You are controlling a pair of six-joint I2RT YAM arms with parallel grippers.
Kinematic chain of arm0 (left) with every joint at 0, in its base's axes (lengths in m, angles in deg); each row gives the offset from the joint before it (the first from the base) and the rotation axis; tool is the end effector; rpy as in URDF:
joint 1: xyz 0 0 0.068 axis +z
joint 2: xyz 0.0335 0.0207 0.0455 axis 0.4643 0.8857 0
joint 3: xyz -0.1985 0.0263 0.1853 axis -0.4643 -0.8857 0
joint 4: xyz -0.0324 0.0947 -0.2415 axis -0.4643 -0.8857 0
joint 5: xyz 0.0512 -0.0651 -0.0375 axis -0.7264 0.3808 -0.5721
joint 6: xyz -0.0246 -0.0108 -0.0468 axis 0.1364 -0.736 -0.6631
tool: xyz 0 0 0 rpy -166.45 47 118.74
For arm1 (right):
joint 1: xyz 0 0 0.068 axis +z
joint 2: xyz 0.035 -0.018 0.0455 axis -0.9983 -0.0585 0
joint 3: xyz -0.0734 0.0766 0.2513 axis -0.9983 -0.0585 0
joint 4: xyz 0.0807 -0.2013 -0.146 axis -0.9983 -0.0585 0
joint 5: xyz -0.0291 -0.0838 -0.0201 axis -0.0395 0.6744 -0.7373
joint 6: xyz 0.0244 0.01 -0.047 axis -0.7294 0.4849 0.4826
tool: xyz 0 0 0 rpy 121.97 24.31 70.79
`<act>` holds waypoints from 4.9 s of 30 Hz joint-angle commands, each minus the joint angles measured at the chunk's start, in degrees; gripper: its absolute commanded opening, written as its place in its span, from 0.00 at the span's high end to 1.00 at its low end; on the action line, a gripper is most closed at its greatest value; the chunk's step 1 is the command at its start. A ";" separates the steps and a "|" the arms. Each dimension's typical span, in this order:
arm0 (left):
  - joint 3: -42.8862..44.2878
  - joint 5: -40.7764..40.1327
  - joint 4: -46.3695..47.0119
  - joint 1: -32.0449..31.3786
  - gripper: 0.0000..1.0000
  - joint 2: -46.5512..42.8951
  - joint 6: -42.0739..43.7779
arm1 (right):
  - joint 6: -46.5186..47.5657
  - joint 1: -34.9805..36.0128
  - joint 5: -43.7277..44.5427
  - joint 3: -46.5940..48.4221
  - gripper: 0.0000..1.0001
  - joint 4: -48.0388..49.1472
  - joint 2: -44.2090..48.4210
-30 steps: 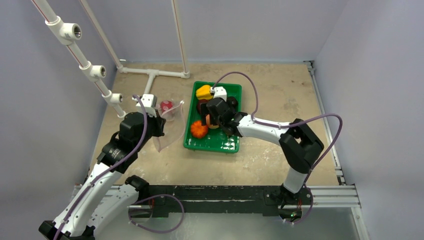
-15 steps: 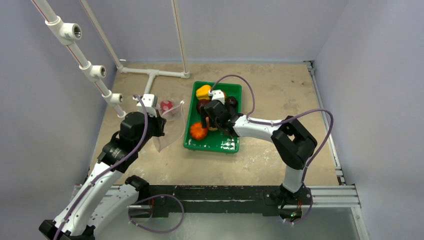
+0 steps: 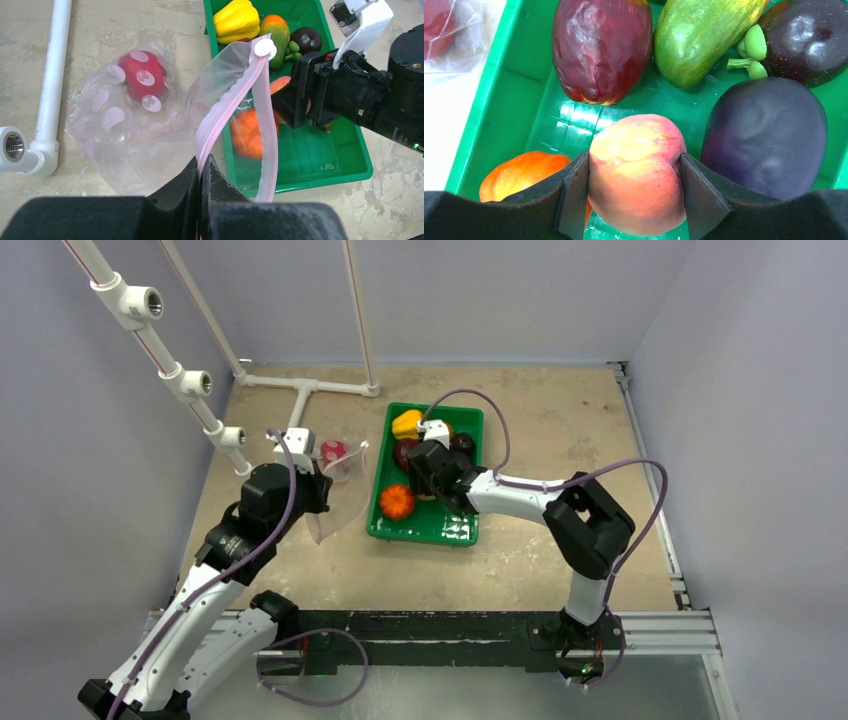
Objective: Place the food in the zip-top bag and seal the zipper
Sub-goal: Pick up the fake fruit from the bin, then place the fake fruit in the zipper food storage bag, then pick up the fake vegetable from the bin.
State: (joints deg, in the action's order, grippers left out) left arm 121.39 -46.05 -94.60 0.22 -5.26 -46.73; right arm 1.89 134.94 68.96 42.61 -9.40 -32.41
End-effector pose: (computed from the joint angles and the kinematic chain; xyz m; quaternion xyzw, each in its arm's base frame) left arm 0.1389 -0.0652 0.3239 0.0140 0.8322 -0.1494 0.5338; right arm 0.2735 0.2845 0.1910 -0.0760 0.8926 0.0922 0.4348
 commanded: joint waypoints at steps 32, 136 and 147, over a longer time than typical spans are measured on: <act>0.04 0.77 1.85 0.15 1.00 -0.22 0.15 | 3.03 11.66 -11.16 0.43 0.61 12.14 28.64; 0.09 0.77 1.70 0.14 1.00 0.57 0.25 | -5.15 9.24 -4.45 -8.16 0.01 8.72 12.14; 0.12 0.77 1.60 0.17 1.00 0.31 0.35 | -4.47 8.66 -0.65 -2.62 0.01 8.06 5.18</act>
State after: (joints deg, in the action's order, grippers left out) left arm 121.39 -45.62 -94.60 0.22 -4.56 -46.73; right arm -3.01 143.71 65.40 36.23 -2.75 -26.97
